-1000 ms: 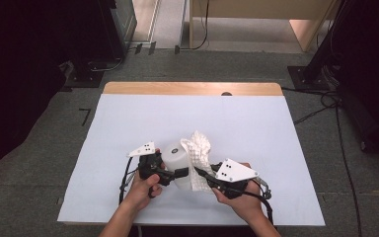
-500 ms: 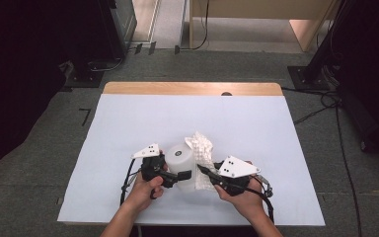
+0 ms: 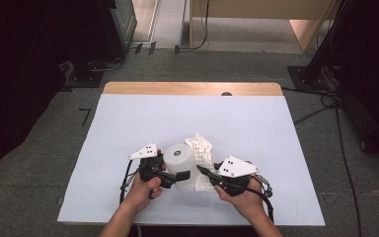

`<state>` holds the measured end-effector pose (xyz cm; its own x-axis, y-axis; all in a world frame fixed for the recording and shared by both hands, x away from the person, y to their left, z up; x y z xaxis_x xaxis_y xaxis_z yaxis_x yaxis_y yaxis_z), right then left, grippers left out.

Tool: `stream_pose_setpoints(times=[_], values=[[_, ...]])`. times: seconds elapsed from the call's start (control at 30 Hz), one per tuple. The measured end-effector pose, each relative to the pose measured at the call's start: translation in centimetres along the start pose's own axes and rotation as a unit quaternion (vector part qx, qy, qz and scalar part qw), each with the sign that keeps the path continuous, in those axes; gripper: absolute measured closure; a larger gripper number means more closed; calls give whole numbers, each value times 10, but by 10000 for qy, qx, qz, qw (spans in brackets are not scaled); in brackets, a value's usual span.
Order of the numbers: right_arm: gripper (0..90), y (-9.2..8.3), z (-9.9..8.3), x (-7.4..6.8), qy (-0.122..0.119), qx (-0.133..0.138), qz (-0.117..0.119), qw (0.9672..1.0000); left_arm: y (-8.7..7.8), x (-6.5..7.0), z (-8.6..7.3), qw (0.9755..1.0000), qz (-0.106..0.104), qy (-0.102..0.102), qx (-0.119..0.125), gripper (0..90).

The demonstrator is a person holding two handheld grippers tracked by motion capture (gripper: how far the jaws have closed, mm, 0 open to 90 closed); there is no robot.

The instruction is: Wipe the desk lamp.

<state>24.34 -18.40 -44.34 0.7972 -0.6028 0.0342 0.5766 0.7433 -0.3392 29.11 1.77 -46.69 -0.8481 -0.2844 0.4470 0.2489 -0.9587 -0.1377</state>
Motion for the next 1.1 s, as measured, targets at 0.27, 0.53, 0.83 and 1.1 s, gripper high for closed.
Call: stream_pose_setpoints(times=[0.27, 0.53, 0.83, 1.1], values=[[801, 2, 3, -1, 2, 50, 8, 10000, 0, -1, -1, 9998, 97, 113, -92, 81], [801, 7, -9, 1, -19, -340, 13, 9994, -3, -2, 2, 9993, 298, 212, -20, 80], [801, 1, -16, 21, 238, -240, -336, 9989, -4, -15, -8, 9662, 1931, 1667, -369, 79], [801, 0, -19, 24, 298, -248, -348, 9986, 1, -18, -22, 9549, 2122, 1993, -581, 78]])
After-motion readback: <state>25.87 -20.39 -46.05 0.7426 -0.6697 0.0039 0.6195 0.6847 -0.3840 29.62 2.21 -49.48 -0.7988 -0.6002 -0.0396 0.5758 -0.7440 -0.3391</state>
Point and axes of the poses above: each handheld gripper's, and its own axes: y roughly forward along the jaws, z roughly out of its top, x roughly to its right, the point moved 4 cm from there along y, roughly forward along the jaws, and after that the axes turned 5 degrees about x, right-handed, at the moved point
